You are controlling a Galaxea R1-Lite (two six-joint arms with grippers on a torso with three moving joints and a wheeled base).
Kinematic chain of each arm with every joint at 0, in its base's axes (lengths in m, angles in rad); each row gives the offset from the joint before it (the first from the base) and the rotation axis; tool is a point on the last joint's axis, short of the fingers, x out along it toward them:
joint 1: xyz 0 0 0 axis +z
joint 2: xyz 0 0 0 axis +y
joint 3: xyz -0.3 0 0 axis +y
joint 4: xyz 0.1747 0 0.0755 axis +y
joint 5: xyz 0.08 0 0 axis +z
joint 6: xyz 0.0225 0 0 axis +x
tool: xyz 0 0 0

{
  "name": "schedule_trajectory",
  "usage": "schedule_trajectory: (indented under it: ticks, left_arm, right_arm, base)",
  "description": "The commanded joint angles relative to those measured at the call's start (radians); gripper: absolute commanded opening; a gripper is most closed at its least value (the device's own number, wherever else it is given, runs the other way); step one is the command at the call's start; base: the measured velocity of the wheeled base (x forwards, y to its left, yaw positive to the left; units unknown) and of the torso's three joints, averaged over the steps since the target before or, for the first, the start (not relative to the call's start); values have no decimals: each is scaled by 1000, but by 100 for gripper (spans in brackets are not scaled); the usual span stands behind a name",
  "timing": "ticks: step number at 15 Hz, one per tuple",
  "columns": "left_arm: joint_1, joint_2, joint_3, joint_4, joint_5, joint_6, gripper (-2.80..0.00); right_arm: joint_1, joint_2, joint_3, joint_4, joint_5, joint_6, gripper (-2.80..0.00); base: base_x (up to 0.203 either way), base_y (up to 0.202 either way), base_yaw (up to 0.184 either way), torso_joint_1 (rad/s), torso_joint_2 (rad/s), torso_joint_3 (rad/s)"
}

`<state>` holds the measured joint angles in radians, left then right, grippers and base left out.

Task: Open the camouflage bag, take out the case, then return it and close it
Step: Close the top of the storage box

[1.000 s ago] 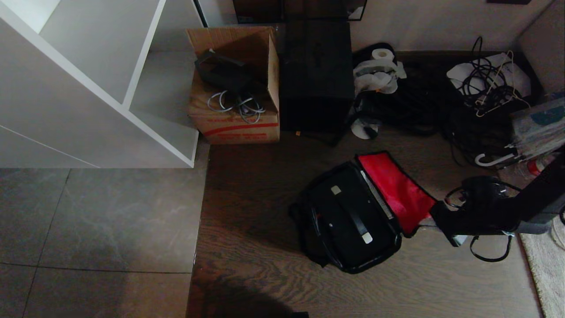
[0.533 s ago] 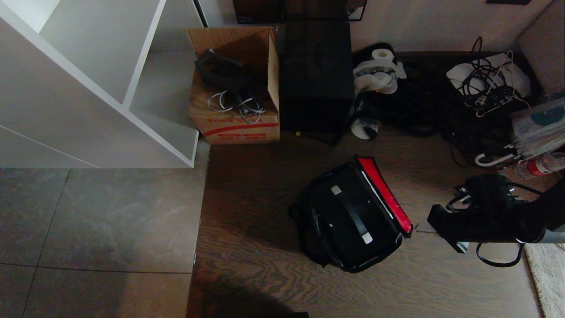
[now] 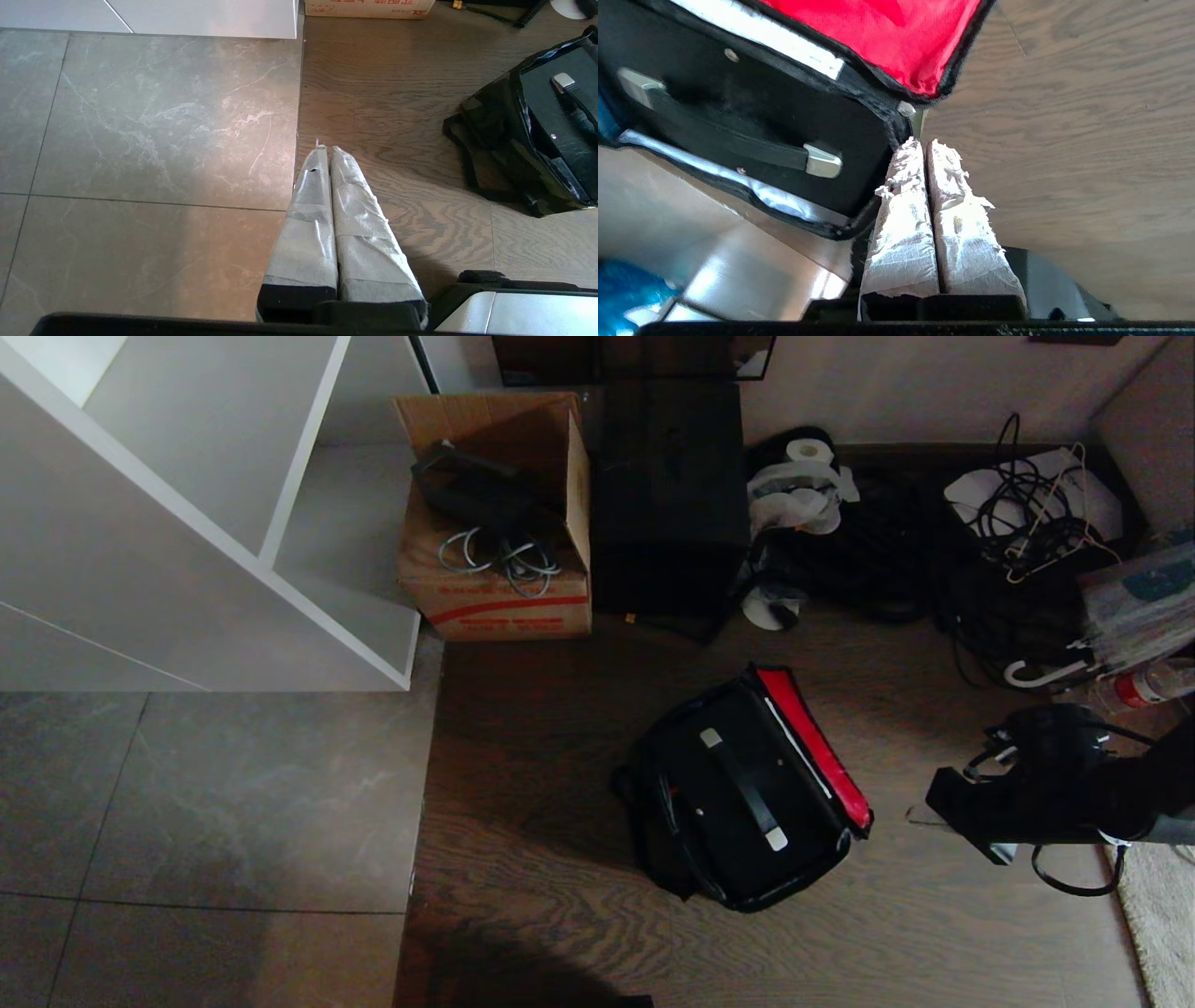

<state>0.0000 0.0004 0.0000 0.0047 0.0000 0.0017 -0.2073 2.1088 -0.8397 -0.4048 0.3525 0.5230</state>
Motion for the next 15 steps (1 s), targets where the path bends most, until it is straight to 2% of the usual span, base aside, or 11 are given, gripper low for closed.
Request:
schedule_trajectory:
  ticks: [1,2,3,6,7,15]
  left_arm:
    - [0,0,0,0,0,0,-280]
    - [0,0,0,0,0,0,-280]
    - [0,0,0,0,0,0,-280]
    - [0,0,0,0,0,0,-280]
    - [0,0,-2,0,0,0,-280]
    - [0,0,-1,0,0,-2,-280]
  right_arm:
    - [-50,45,-19,47,4,-117,-280]
    - [-78,53,-10,68,2,-205,-280]
    - [-95,48,-5,74,11,-223,-280]
    - [-105,9,-13,70,183,-227,-280]
    - [-111,2,-13,75,214,-228,-280]
    - [-114,-39,5,84,216,-219,-280]
  base:
    - [0,0,0,0,0,0]
    - [0,0,0,0,0,0]
    - [0,0,0,0,0,0]
    - [0,0,0,0,0,0]
    - [0,0,0,0,0,0]
    - [0,0,0,0,0,0]
